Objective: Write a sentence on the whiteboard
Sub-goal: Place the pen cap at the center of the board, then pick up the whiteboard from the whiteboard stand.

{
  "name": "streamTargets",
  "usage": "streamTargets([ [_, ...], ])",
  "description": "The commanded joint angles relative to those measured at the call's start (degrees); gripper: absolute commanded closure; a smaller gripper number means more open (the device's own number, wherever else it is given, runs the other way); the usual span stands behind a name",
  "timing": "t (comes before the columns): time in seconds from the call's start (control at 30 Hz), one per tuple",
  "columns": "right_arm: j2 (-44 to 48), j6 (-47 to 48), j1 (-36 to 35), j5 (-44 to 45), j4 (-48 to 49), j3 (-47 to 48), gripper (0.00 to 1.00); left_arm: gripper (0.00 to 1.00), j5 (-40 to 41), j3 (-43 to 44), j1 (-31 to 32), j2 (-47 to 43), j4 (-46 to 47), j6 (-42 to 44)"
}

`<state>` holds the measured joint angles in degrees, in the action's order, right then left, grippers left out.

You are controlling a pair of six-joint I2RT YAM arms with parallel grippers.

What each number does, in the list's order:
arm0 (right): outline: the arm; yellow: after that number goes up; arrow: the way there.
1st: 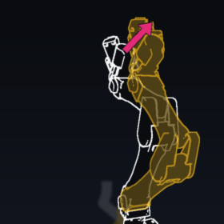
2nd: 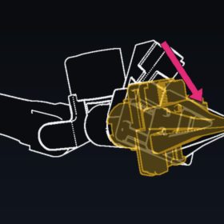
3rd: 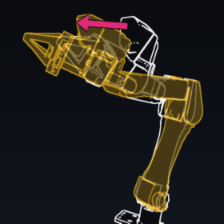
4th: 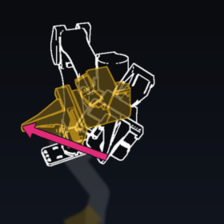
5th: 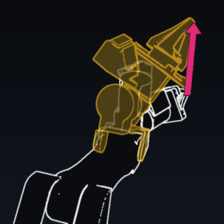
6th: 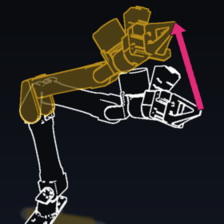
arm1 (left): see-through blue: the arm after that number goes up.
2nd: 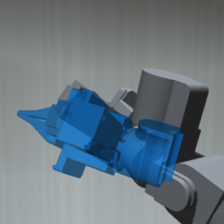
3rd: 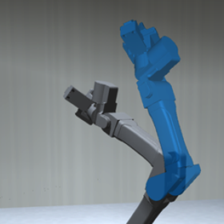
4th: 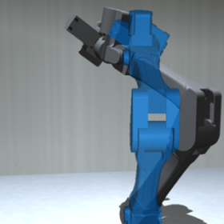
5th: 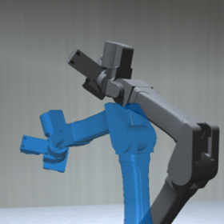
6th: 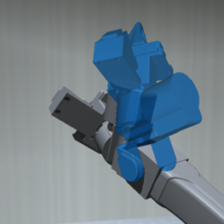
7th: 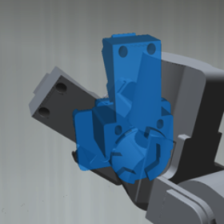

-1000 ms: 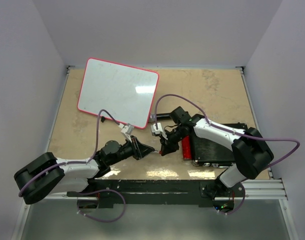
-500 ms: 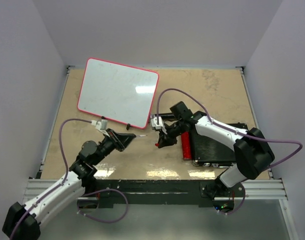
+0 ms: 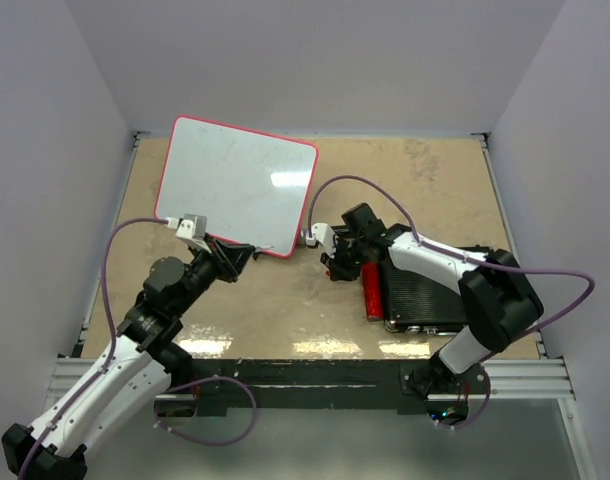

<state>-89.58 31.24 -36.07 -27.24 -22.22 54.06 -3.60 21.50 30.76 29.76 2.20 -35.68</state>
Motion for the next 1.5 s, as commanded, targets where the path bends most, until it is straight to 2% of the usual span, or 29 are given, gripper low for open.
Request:
streamTargets([
  [0.0,-2.4,-3.1,0.3,8.3,2.4,3.0,0.81,1.00,8.8,10.4,-0.4,-0.4,-10.1,10.8],
  [0.17,-4.1,-1.9,0.8,7.5,0.3,4.7,0.64,1.00,8.8,14.1,-0.3,-1.3,-13.5,18.6],
  [0.23,-3.9,-1.1,1.6,6.7,-1.8,6.8,0.51,1.00,8.2,14.8,-0.3,-2.1,-14.0,21.5],
  [0.43,-5.5,0.8,7.5,-2.9,-10.6,20.3,0.44,1.00,7.2,15.5,-0.4,-4.2,-16.0,29.7],
  [0.57,-11.3,-4.5,12.9,-15.1,-10.6,30.1,0.41,1.00,7.8,14.7,-0.3,-6.5,-15.2,31.5],
  [0.6,-12.6,-7.7,14.9,-20.9,-9.4,32.9,0.40,1.00,8.0,14.4,-0.3,-7.0,-15.2,31.8],
  [0.67,-15.2,-13.1,16.0,-25.7,-3.6,34.7,0.35,1.00,9.0,14.1,-0.3,-8.0,-15.2,32.0],
  [0.7,-17.2,-19.6,16.6,-27.8,-0.9,34.8,0.34,1.00,9.5,13.9,-0.3,-8.4,-15.0,32.0],
  [0.77,-18.7,-25.7,16.6,-28.2,8.2,34.3,0.31,1.00,10.9,13.7,-0.3,-9.3,-15.0,31.9],
  [0.8,-19.4,-32.8,16.7,-27.8,12.0,33.5,0.22,1.00,11.3,13.5,-0.3,-9.5,-15.1,31.9],
  [0.9,-18.7,-44.4,16.5,-25.7,27.6,29.3,0.09,1.00,12.7,13.5,-0.3,-9.9,-15.2,31.6],
  [0.97,-18.8,-50.0,16.4,-24.4,35.3,27.2,0.08,1.00,13.0,13.5,-0.3,-9.8,-15.2,31.6],
  [1.17,-22.1,-60.4,14.9,-21.6,43.8,25.5,0.10,1.00,13.4,13.4,-0.3,-9.5,-15.3,31.5],
  [1.47,-27.0,-71.1,11.5,-19.3,50.6,27.2,0.19,1.00,13.4,13.5,-0.3,-8.9,-15.4,31.4],
])
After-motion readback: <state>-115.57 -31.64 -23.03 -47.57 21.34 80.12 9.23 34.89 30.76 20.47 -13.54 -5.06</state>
